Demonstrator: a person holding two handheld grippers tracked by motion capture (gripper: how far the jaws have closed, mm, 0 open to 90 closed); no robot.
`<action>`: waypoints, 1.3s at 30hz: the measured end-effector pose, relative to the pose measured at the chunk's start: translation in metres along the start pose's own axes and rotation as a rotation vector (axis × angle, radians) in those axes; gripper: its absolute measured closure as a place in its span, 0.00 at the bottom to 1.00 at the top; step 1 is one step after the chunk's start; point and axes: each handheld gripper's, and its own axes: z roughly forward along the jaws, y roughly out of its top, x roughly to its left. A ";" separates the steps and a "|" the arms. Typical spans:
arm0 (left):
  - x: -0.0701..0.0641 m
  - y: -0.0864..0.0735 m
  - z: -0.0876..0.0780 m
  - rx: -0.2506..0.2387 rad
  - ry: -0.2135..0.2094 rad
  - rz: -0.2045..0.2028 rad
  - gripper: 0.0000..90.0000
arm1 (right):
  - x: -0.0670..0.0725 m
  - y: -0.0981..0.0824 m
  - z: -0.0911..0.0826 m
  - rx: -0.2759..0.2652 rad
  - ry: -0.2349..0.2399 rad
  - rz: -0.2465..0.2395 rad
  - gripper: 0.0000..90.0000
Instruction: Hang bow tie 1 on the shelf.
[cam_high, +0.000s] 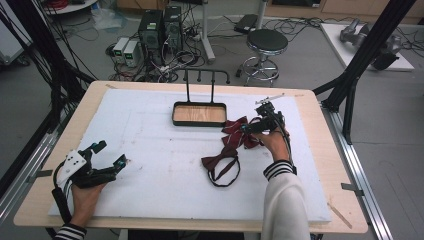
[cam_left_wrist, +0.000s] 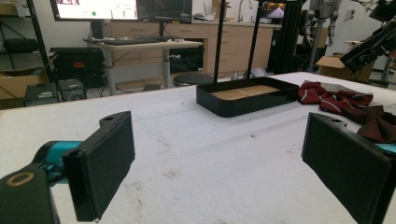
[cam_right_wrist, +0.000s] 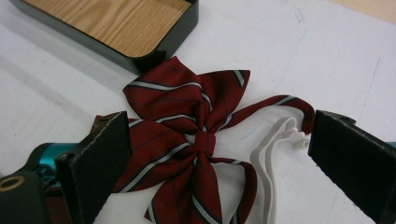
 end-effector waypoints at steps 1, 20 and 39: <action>0.000 0.000 0.000 0.000 0.001 -0.001 0.11 | 0.001 0.003 0.000 0.007 0.000 -0.007 0.06; 0.000 0.000 0.000 0.000 0.000 -0.002 0.11 | 0.004 0.007 0.023 0.078 -0.025 0.010 0.18; 0.000 0.000 0.000 0.000 -0.001 -0.002 0.11 | 0.012 0.006 0.040 0.160 -0.015 -0.018 0.43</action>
